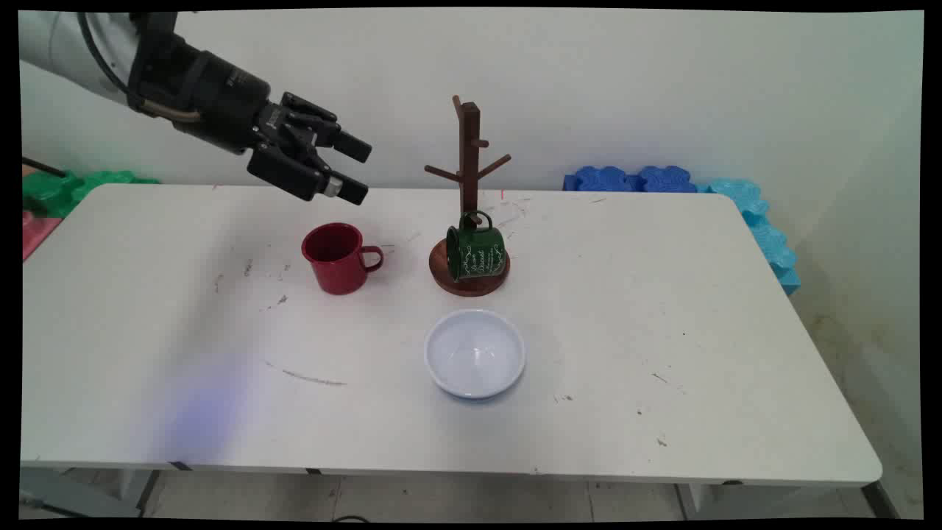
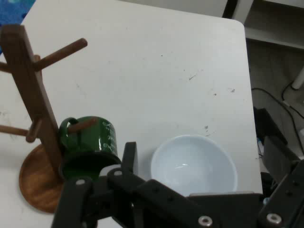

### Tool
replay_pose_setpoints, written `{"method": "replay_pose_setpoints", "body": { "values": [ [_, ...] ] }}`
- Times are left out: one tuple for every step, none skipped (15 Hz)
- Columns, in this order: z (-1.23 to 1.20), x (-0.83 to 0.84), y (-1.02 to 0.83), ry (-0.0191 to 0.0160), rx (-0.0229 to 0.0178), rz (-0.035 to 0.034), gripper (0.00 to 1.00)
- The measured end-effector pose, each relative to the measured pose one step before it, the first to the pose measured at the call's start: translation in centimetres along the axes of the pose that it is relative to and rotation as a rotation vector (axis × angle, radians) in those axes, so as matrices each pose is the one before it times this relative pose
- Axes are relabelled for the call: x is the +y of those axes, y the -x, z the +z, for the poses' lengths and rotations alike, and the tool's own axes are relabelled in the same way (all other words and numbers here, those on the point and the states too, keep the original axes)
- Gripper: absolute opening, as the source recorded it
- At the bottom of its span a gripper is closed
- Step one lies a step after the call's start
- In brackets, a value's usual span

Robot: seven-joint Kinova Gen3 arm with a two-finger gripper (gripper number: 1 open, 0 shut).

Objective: Pick up the green mug from the rack

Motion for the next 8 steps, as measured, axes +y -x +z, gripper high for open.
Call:
{"method": "replay_pose_setpoints", "body": {
  "values": [
    [0.059,-0.04,0.159,-0.00205,-0.00044,-0.00494,1.0],
    [0.118,-0.096,0.302,-0.00403,-0.00031,-0.00836,1.0],
    [0.112,-0.088,0.297,-0.00386,-0.00075,-0.00729,1.0],
    [0.181,-0.135,0.394,-0.00538,-0.0009,-0.00918,1.0],
    [0.182,-0.13,0.36,-0.00469,-0.00069,-0.00841,1.0],
    [0.143,-0.082,0.252,-0.00286,-0.0004,-0.00584,1.0],
    [0.226,-0.136,0.394,-0.0046,-0.00067,-0.00891,1.0],
    [0.175,-0.091,0.273,-0.00276,-0.00043,-0.00615,1.0]
  ]
}}
